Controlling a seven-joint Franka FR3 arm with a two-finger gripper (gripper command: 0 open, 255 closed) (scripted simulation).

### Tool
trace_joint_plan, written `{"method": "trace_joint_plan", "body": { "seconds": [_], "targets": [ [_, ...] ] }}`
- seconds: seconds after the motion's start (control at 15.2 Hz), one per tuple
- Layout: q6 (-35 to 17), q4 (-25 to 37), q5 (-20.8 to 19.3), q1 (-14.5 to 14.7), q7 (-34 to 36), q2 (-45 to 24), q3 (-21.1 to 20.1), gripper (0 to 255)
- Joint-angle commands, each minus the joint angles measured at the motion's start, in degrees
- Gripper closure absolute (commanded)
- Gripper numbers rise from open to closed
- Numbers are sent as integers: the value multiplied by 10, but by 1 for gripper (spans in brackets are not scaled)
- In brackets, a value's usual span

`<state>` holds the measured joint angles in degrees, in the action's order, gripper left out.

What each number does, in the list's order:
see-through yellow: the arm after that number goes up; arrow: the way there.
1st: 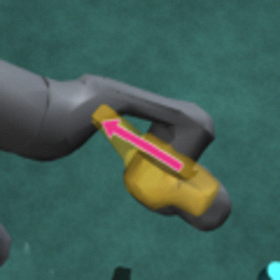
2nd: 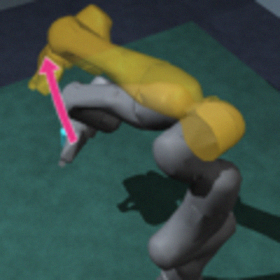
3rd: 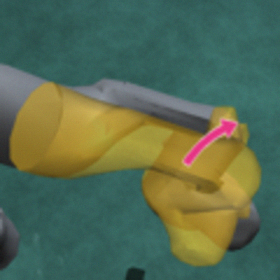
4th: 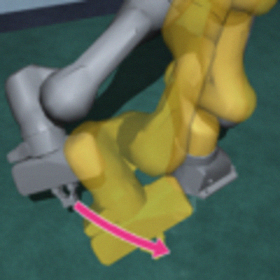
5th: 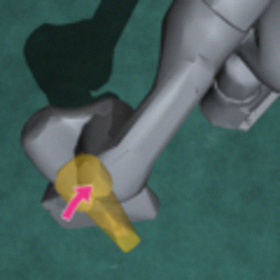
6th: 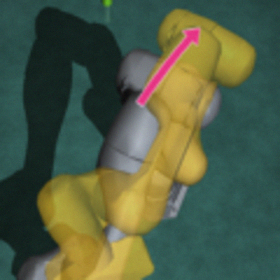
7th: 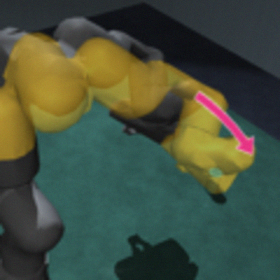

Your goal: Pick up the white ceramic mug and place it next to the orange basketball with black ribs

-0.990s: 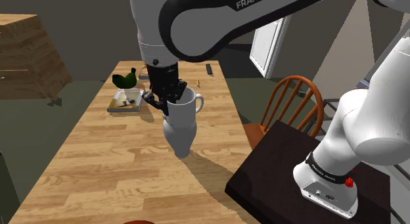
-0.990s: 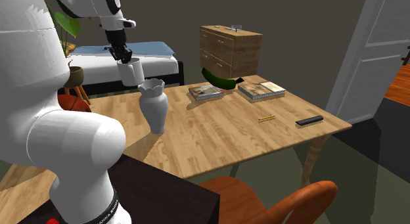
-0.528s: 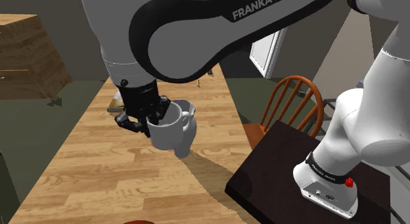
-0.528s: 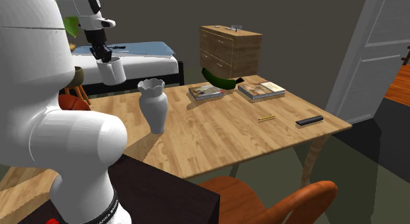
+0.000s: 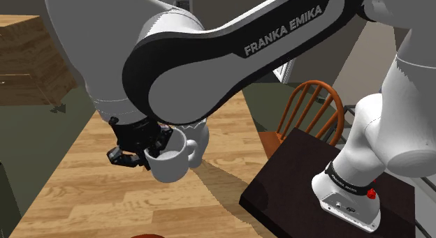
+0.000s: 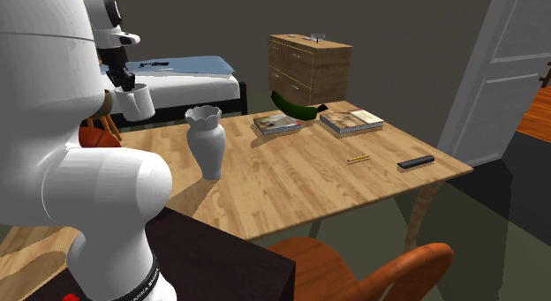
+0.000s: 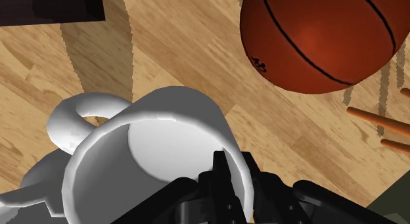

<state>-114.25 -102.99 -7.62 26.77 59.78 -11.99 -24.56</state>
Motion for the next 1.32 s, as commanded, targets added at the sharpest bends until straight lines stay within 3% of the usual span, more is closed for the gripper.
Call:
{"method": "trace_joint_plan", "body": {
  "seconds": [0.0, 1.25],
  "targets": [
    [-13, -6, -4, 1, 2, -7, 1, 255],
    [-139, -75, -43, 10, 31, -71, 14, 255]
  ]
}}
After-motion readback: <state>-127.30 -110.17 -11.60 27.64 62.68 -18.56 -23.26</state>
